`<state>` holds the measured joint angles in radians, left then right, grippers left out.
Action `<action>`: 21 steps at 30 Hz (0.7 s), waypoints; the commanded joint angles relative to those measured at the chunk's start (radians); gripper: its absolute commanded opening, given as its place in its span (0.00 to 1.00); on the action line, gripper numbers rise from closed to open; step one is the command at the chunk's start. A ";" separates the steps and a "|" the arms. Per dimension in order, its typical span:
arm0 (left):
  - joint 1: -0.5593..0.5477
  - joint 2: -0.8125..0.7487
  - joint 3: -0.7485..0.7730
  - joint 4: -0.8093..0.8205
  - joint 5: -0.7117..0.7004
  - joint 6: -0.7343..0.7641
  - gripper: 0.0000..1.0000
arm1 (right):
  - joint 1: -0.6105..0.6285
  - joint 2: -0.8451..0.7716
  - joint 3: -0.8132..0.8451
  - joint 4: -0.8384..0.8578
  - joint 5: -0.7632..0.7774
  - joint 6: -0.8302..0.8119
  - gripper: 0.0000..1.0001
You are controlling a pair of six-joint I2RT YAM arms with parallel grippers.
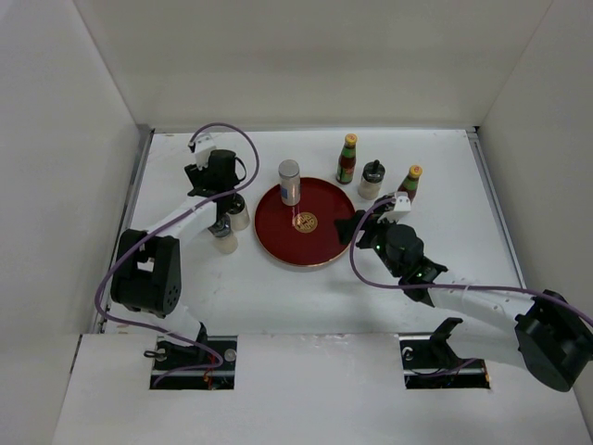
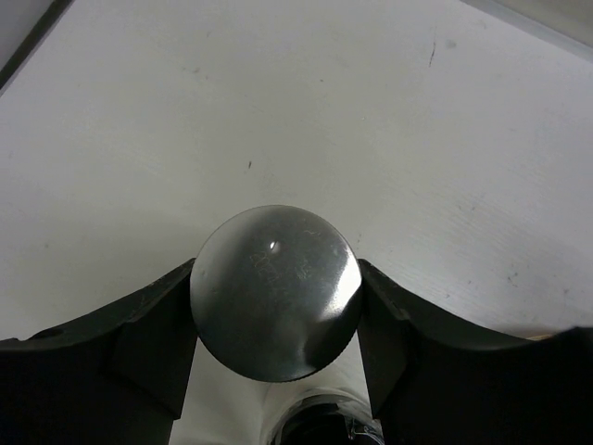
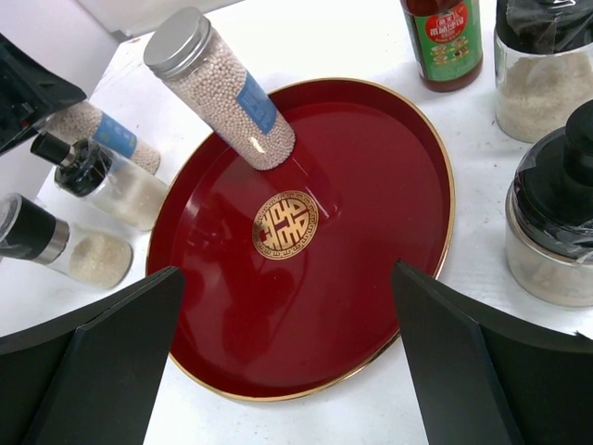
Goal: Organize the condiment bottles
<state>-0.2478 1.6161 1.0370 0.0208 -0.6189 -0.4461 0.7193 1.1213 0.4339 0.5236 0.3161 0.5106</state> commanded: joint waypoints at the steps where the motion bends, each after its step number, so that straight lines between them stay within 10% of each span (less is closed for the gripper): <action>1: -0.008 -0.065 0.047 0.070 -0.048 0.026 0.40 | -0.004 -0.002 0.042 0.023 -0.017 0.008 1.00; 21: -0.368 -0.312 0.054 0.119 -0.116 0.152 0.38 | -0.002 -0.052 0.022 0.027 -0.005 0.005 1.00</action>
<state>-0.5732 1.2999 1.0756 0.1123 -0.7391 -0.2878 0.7193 1.0988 0.4351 0.5232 0.3134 0.5106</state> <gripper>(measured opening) 0.585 0.998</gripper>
